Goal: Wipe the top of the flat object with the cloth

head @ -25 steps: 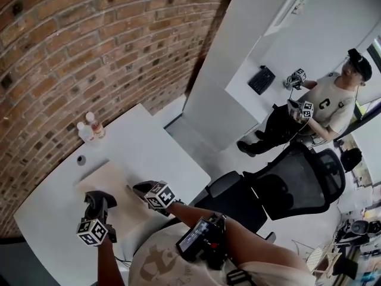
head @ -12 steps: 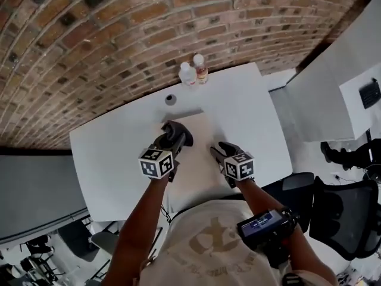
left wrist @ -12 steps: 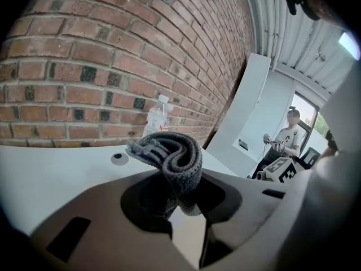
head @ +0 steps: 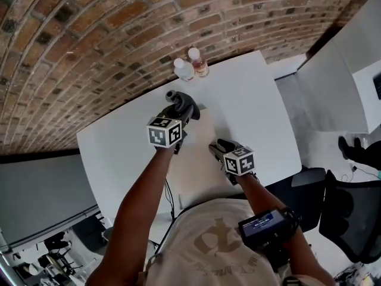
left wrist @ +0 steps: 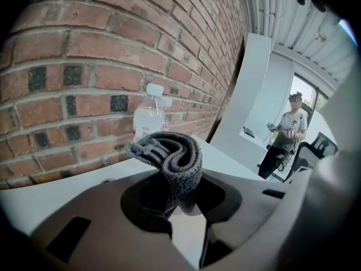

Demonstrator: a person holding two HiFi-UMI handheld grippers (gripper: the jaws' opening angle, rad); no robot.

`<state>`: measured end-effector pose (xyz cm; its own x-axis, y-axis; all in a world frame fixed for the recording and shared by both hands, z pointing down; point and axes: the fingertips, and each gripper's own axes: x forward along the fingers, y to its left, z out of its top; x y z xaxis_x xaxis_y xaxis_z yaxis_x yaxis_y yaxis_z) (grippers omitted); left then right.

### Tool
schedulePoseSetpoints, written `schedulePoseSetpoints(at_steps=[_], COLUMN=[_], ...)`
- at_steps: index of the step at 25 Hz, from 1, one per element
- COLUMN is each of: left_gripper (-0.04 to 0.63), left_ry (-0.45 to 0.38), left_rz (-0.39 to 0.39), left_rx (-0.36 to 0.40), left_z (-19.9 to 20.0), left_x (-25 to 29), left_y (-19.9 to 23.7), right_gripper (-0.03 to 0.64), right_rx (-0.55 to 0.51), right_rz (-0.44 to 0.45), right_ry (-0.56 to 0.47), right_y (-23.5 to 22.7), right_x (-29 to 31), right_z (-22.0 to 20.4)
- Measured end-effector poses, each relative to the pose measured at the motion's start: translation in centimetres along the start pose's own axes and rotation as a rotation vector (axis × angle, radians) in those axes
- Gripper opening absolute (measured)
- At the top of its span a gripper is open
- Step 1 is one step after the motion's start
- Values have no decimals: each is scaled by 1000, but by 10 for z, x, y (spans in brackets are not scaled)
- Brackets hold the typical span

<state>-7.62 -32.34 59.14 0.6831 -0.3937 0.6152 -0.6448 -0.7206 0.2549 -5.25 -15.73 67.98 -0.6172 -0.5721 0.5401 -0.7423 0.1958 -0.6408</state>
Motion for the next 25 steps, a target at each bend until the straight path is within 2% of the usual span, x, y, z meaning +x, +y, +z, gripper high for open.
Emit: schedulePoseSetpoints(at_steps=[7, 9, 12, 16, 18, 21, 25], left_gripper=[107, 107, 107, 104, 104, 104, 104], left_ry=[69, 111, 216, 353, 394, 450, 497], left_rz=[-4, 7, 30, 26, 10, -3, -20], left_rx=[-21, -11, -12, -21, -24, 12, 34], left_z=[10, 5, -14, -39, -41, -44, -46], left_x=[60, 74, 88, 93, 92, 88, 79], left_y=[3, 4, 8, 9, 7, 8, 11], right_gripper=[206, 207, 208, 208, 208, 209, 209], right_rx=[-18, -19, -21, -33, -41, -50, -51], right_rz=[49, 62, 79, 89, 87, 80, 79], right_ry=[8, 10, 15, 34, 38, 47, 59], right_y=[-1, -2, -2, -2, -3, -3, -3], right_x=[0, 0, 0, -1, -1, 0, 0], right_z=[1, 1, 1, 0, 0, 0, -2])
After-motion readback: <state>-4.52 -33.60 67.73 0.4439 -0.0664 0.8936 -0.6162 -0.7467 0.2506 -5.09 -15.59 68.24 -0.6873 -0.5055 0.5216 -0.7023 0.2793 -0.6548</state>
